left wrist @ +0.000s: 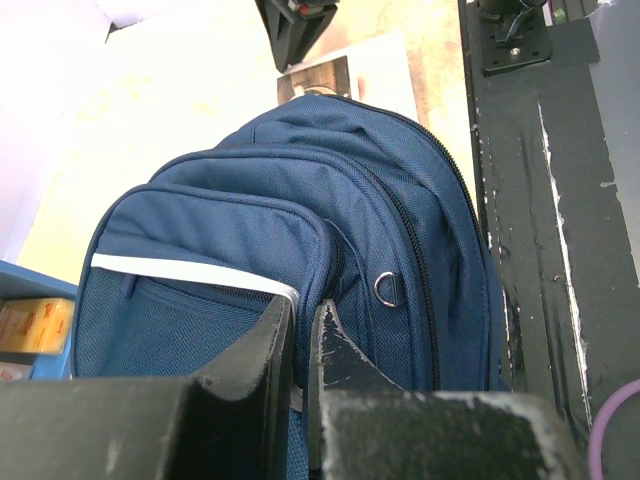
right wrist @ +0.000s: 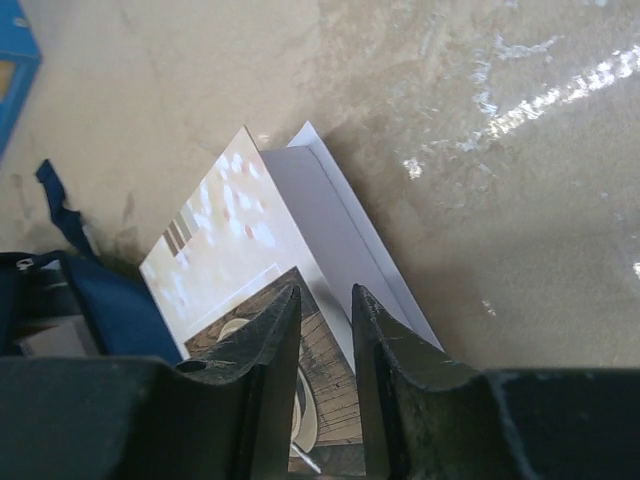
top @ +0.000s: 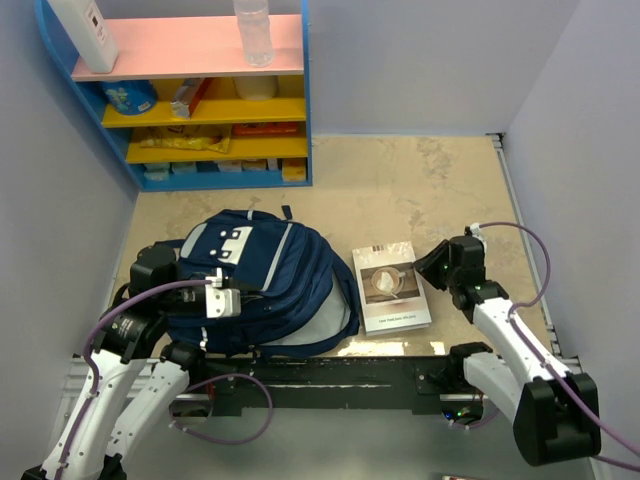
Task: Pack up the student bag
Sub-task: Pick up the book from the center of the board.
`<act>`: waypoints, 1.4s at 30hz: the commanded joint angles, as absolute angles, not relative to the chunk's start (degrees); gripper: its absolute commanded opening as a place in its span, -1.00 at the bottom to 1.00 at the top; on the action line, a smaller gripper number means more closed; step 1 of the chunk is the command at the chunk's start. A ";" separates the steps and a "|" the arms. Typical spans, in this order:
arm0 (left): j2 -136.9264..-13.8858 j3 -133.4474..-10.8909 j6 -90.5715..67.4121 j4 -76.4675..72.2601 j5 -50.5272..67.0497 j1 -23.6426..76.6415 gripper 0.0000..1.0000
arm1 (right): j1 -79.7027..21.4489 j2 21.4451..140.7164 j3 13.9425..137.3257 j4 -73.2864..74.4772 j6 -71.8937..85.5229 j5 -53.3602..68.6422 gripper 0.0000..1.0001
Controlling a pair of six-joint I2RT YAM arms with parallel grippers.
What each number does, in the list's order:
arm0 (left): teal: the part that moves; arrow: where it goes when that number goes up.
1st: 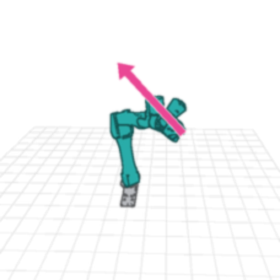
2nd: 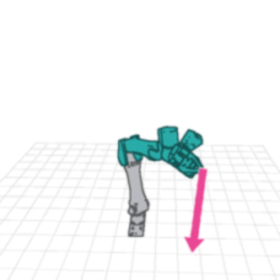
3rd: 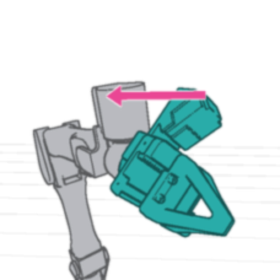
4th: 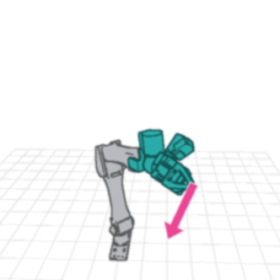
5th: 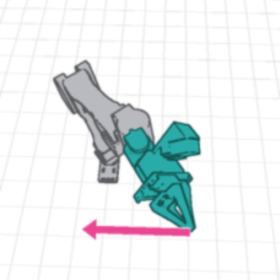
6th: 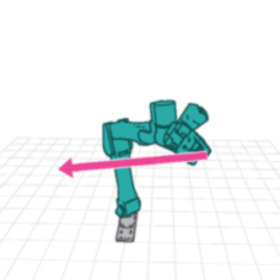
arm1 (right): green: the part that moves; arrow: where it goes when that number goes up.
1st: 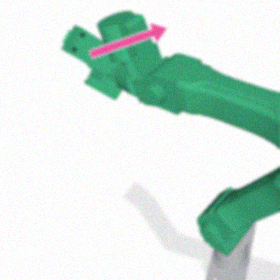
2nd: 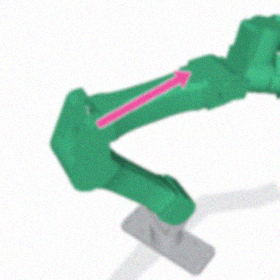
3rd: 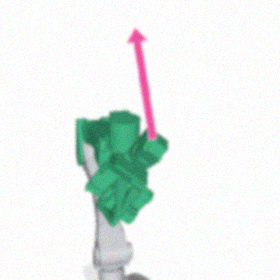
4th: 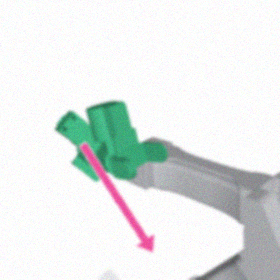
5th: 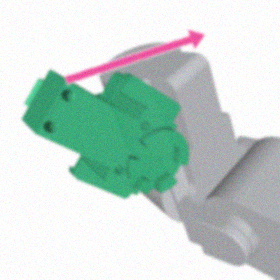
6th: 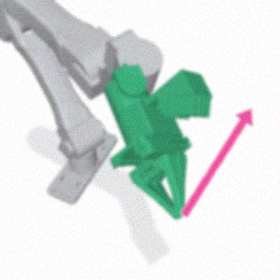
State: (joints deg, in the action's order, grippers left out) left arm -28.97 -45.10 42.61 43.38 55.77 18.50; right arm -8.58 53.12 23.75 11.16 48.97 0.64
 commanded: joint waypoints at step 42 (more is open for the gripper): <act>-28.12 -49.04 42.80 33.75 58.45 18.63 -1.00 | -8.97 48.78 39.26 15.73 35.84 21.97 -1.00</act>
